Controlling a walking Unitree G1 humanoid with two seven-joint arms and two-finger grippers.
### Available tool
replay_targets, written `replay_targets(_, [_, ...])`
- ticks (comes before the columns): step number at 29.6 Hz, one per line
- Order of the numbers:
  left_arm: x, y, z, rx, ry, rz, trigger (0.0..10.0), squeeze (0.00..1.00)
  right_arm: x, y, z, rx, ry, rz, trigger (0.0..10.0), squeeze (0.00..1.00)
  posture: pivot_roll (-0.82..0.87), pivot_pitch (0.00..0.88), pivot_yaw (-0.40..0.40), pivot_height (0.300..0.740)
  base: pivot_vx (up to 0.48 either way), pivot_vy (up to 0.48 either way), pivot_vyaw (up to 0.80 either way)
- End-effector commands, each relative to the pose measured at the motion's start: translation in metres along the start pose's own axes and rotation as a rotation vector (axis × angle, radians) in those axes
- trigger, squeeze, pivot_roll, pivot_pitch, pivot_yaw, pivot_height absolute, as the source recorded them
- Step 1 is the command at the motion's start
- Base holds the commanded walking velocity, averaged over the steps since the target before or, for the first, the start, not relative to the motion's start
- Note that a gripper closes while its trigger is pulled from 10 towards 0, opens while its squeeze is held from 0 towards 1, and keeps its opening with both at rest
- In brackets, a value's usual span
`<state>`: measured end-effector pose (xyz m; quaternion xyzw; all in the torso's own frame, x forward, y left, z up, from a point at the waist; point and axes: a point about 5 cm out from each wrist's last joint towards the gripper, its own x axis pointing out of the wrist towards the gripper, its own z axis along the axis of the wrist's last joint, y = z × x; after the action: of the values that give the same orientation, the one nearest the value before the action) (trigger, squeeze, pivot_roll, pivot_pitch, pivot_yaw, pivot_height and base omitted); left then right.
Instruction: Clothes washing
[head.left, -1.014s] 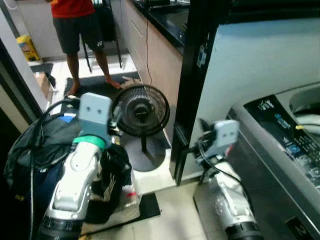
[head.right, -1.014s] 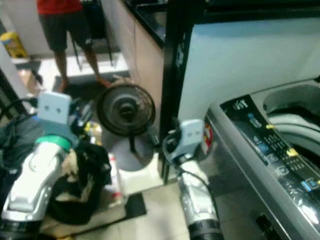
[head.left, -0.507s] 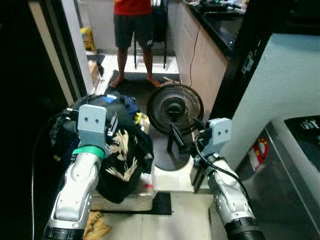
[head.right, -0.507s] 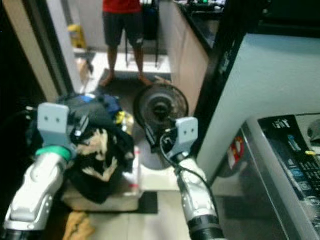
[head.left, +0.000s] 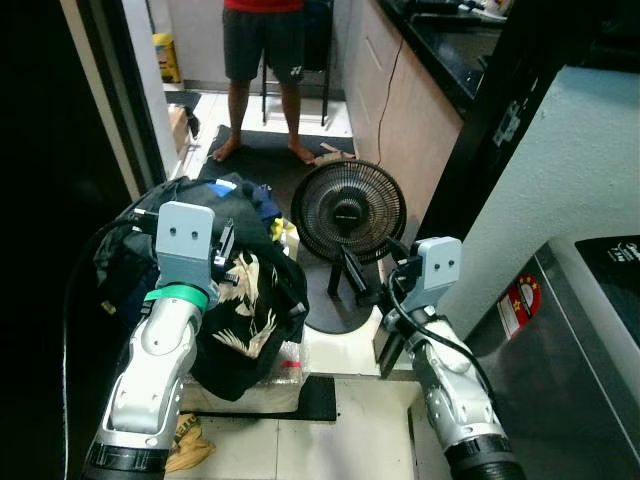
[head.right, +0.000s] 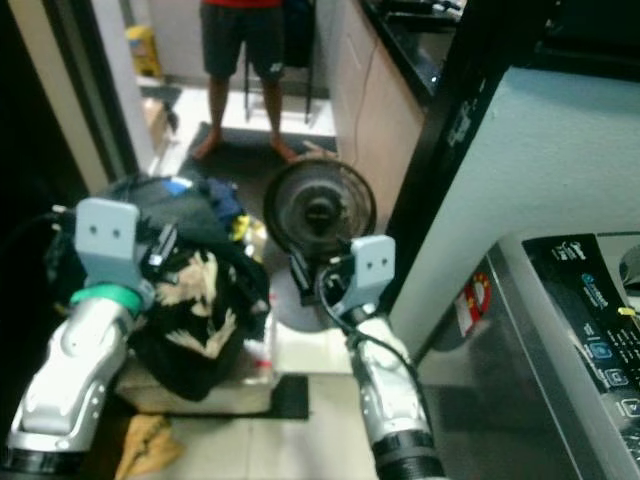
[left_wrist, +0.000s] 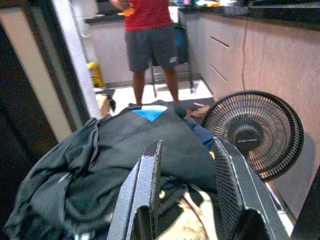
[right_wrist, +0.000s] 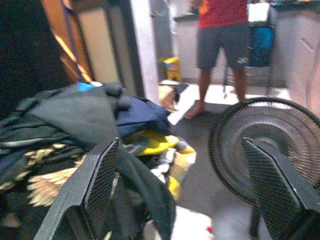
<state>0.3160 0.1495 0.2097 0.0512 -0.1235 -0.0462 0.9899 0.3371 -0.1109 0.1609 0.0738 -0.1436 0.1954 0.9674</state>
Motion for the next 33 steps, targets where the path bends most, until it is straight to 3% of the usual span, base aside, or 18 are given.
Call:
replay_targets(1, [-0.001,-0.002,-0.001,-0.010,-0.001,-0.010,10.0,0.00,-0.004,-0.004,-0.003,-0.005,0.012,-0.012,10.0,0.00,0.02,0.010,-0.001,0.740,0.000,0.000,0.00])
replay_targets(14, [-0.002,-0.003,0.000,-0.015,-0.008,-0.017,10.0,0.00,-0.003,-0.004,-0.004,-0.007,0.020,-0.002,10.0,0.00,0.02,0.012,-0.003,0.740,0.000,0.000,0.00])
replay_targets(19, [-0.012,-0.008,-0.029,-0.001,0.090,-0.028,10.0,0.00,-0.014,-0.002,-0.027,-0.063,0.122,0.021,10.0,0.00,0.02,0.015,-0.005,0.740,0.000,0.000,0.00])
replay_targets(20, [-0.021,-0.009,-0.053,0.002,0.173,-0.028,10.0,0.00,-0.023,-0.005,-0.042,-0.074,0.181,-0.006,10.0,0.00,0.03,0.012,-0.008,0.740,0.000,0.000,0.00])
replay_targets(22, [-0.021,-0.009,-0.053,0.002,0.173,-0.028,10.0,0.00,-0.023,-0.005,-0.042,-0.074,0.181,-0.006,10.0,0.00,0.03,0.012,-0.008,0.740,0.000,0.000,0.00])
replay_targets(24, [-0.054,-0.010,-0.109,-0.055,0.404,-0.012,10.0,0.00,-0.047,-0.014,-0.073,-0.052,0.327,-0.102,10.0,0.00,0.03,0.016,-0.013,0.740,0.000,0.000,0.00])
replay_targets(25, [-0.065,-0.011,-0.121,-0.085,0.468,-0.005,10.0,0.00,-0.056,-0.013,-0.082,-0.038,0.366,-0.114,10.0,0.00,0.03,0.020,-0.016,0.740,0.000,0.000,0.00])
replay_targets(30, [-0.070,-0.012,-0.125,-0.097,0.491,-0.002,10.0,0.00,-0.061,-0.012,-0.084,-0.026,0.379,-0.111,10.0,0.00,0.03,0.020,-0.018,0.740,0.000,0.000,0.00])
replay_targets(33, [-0.061,-0.012,-0.113,-0.067,0.432,0.004,10.0,0.00,-0.051,-0.009,-0.072,-0.055,0.306,-0.089,10.0,0.00,0.03,0.023,-0.019,0.740,0.000,0.000,0.00])
